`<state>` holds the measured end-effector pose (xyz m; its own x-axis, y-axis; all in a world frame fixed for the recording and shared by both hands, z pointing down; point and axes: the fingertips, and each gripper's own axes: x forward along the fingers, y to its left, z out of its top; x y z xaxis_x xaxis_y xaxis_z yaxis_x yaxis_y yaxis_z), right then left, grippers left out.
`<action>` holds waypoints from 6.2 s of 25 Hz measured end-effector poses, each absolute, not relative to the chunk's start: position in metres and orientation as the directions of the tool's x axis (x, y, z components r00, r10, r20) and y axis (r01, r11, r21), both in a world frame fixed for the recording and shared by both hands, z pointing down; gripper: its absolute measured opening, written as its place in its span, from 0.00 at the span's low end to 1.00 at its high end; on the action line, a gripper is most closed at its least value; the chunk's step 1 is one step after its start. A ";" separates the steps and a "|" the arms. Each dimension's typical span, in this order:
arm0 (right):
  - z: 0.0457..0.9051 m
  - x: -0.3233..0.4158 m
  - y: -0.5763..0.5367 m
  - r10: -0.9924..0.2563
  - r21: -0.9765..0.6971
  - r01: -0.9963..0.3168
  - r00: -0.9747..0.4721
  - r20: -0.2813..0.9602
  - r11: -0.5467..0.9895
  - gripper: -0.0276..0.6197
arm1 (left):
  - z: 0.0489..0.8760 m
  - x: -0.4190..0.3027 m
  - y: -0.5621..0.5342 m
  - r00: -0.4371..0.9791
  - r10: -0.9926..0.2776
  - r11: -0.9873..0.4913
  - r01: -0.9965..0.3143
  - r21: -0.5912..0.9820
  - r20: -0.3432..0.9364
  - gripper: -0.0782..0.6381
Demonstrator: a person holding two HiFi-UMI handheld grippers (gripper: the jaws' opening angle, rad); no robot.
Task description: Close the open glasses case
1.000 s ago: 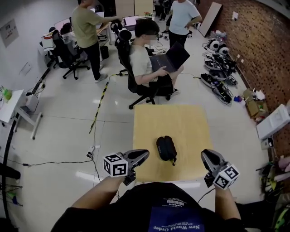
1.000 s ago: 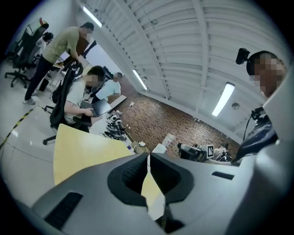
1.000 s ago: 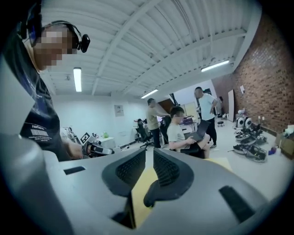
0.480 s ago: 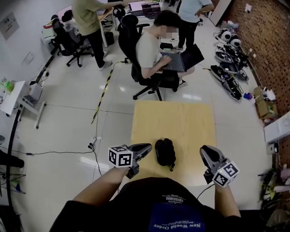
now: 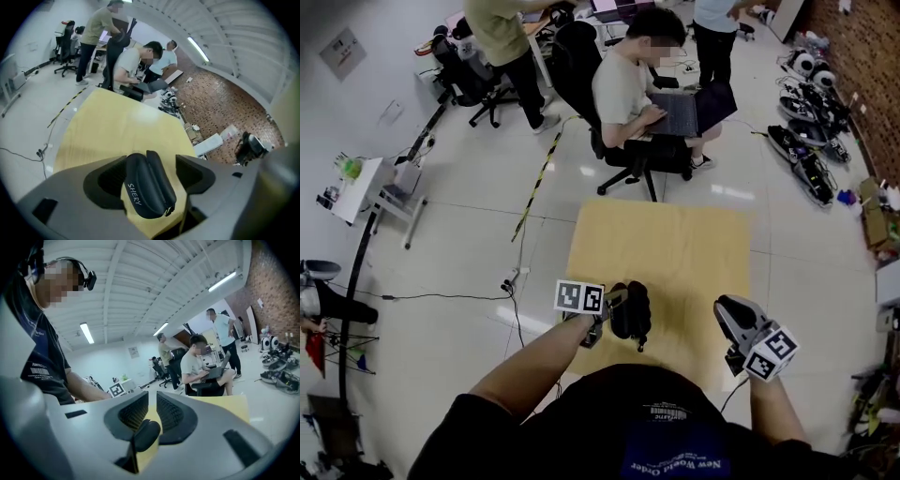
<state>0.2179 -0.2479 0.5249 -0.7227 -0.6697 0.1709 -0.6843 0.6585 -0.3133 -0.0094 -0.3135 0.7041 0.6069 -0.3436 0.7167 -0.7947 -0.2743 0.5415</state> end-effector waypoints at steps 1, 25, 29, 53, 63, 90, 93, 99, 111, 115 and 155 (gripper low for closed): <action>0.528 0.222 -0.246 -0.671 -0.323 -0.685 -0.721 0.172 0.653 0.08 | 0.715 -0.007 -0.314 0.577 -0.320 -0.253 -0.816 0.519 0.751 0.58; 0.557 0.240 -0.228 -0.740 -0.391 -0.751 -0.637 0.216 0.532 0.08 | 0.801 0.011 -0.325 0.463 -0.033 -0.143 -0.879 0.455 0.886 0.75; 0.551 0.232 -0.232 -0.737 -0.388 -0.744 -0.645 0.205 0.544 0.08 | 0.778 0.019 -0.326 0.574 -0.037 -0.181 -0.809 0.559 0.818 0.57; 0.448 0.100 -0.233 -0.519 -0.363 -0.510 -0.851 0.079 0.780 0.13 | 0.447 -0.013 -0.370 0.787 -0.566 -0.451 -0.049 0.891 -0.244 0.55; 0.443 0.058 -0.245 -0.524 -0.397 -0.530 -0.841 0.133 0.749 0.19 | 0.409 -0.046 -0.369 0.663 -0.684 -0.528 -0.162 0.833 -0.305 0.54; 0.452 0.081 -0.251 -0.510 -0.315 -0.571 -0.820 0.259 0.758 0.02 | 0.434 -0.031 -0.346 0.824 -0.512 -0.516 -0.069 0.854 -0.242 0.50; 0.460 0.089 -0.252 -0.509 -0.308 -0.582 -0.811 0.289 0.753 0.02 | 0.437 -0.031 -0.339 0.860 -0.451 -0.530 -0.044 0.847 -0.238 0.49; 0.464 0.101 -0.262 -0.518 -0.228 -0.607 -0.781 0.348 0.761 0.02 | 0.436 -0.023 -0.329 0.919 -0.305 -0.531 0.053 0.846 -0.249 0.48; 0.434 0.075 -0.261 -0.614 -0.232 -0.636 -0.771 0.167 0.736 0.02 | 0.485 -0.029 -0.374 0.657 -0.730 -0.190 0.068 0.979 -0.187 0.49; 0.430 0.064 -0.253 -0.618 -0.072 -0.637 -0.765 0.182 0.767 0.02 | 0.480 -0.035 -0.379 0.605 -0.773 -0.169 0.092 0.981 -0.190 0.49; 0.441 0.052 -0.245 -0.709 0.328 -0.632 -0.663 0.240 0.702 0.02 | 0.432 -0.045 -0.374 0.429 -0.782 -0.307 0.368 0.878 -0.453 0.68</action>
<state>0.0520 -0.2448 0.4413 -0.6629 -0.7093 0.2398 -0.6325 0.7019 0.3277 -0.0446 -0.3740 0.4321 0.4286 -0.7817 -0.4530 0.3676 -0.3071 0.8778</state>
